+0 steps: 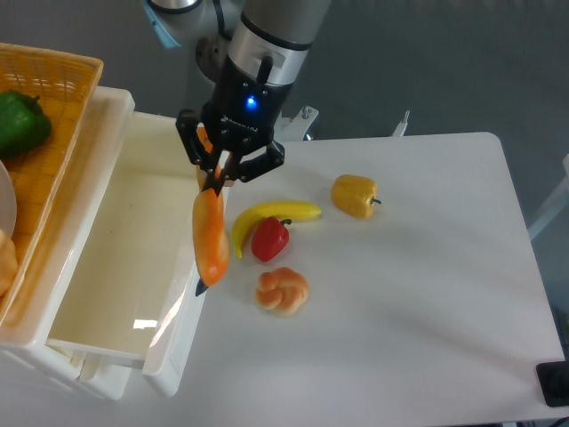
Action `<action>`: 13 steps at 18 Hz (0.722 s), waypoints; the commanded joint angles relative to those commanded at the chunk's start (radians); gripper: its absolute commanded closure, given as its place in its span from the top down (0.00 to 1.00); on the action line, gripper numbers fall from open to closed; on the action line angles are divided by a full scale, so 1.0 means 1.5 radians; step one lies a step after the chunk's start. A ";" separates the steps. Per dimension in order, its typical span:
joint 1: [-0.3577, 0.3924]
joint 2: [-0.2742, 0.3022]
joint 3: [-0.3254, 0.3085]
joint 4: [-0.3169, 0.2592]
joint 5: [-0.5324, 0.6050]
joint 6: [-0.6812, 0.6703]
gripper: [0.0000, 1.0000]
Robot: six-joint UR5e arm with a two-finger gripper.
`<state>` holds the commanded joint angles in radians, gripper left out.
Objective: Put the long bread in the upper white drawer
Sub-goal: 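Lower the bread loaf into the drawer and open the gripper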
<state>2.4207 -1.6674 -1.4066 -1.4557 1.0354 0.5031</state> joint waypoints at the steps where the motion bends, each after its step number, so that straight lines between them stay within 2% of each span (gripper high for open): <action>1: -0.004 0.000 -0.005 0.001 0.000 0.000 0.00; 13: -0.056 -0.016 -0.038 0.003 0.000 0.002 0.00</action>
<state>2.3364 -1.6919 -1.4634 -1.4511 1.0354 0.5062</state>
